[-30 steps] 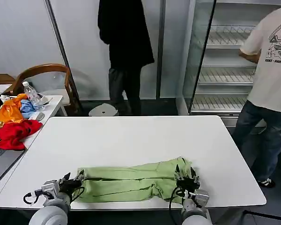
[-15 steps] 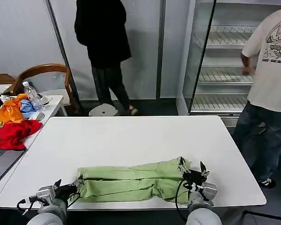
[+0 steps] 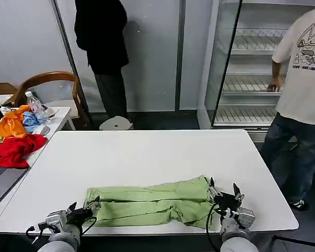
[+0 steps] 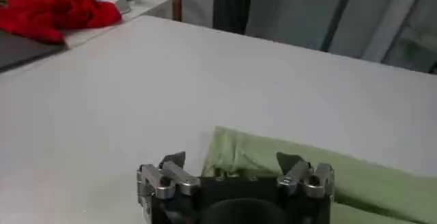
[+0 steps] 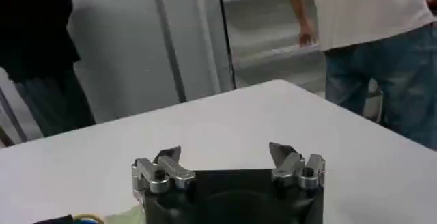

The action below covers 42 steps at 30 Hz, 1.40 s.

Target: Fold and organize the clothes.

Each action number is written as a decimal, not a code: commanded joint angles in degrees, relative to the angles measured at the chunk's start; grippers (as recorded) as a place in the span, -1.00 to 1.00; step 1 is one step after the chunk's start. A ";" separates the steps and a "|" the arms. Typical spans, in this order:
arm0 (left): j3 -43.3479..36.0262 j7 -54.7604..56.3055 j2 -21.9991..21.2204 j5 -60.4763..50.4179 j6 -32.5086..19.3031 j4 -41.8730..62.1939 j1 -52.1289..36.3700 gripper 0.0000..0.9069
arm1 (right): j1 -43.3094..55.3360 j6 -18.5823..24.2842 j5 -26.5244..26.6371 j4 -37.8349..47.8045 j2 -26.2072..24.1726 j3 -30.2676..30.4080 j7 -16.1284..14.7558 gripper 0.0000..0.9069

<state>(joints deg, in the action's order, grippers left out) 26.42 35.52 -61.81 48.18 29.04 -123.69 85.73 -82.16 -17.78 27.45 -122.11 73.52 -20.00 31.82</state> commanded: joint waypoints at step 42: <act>-3.05 0.11 -1.94 1.08 -3.51 6.06 -1.92 1.00 | -4.38 0.01 -0.45 -3.87 -1.71 -1.79 0.22 1.00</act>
<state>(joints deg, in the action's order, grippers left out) 23.74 35.18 -63.54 49.04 25.43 -117.81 83.56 -86.52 -17.88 26.99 -125.98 71.78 -21.80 32.03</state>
